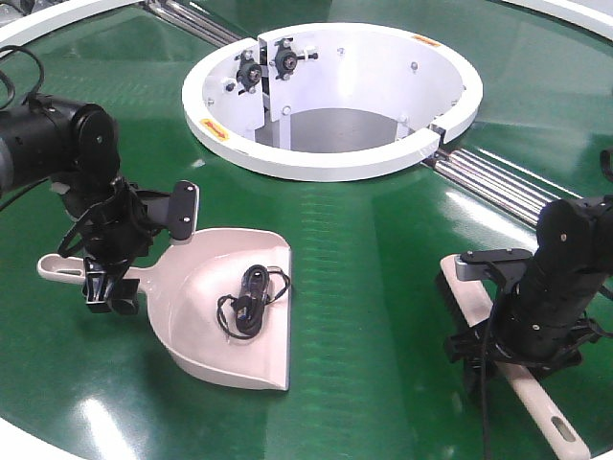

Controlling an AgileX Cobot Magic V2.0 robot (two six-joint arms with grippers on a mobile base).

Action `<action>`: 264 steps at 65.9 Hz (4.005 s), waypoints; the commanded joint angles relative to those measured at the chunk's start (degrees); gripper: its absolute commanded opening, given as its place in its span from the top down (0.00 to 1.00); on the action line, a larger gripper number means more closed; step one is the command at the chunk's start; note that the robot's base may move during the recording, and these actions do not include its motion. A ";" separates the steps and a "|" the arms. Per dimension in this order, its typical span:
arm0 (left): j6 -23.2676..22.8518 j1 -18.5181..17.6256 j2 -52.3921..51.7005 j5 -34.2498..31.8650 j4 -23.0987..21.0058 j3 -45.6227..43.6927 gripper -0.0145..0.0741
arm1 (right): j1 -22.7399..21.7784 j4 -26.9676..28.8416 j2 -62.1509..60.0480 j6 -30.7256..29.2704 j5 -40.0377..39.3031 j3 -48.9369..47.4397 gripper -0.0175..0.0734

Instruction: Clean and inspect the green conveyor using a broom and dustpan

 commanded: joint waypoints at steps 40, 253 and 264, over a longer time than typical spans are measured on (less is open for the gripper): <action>-4.41 -0.27 -19.52 2.55 -6.55 -1.73 0.22 | -0.18 -2.41 -20.10 -0.34 1.79 -6.31 0.16; -50.87 0.21 -99.14 -57.13 -8.07 75.78 0.85 | -0.18 -2.95 -96.74 -2.83 -35.71 41.58 0.82; -52.41 5.48 -107.10 -60.18 -8.06 82.08 0.85 | -0.18 -2.95 -96.74 -2.83 -35.71 41.58 0.82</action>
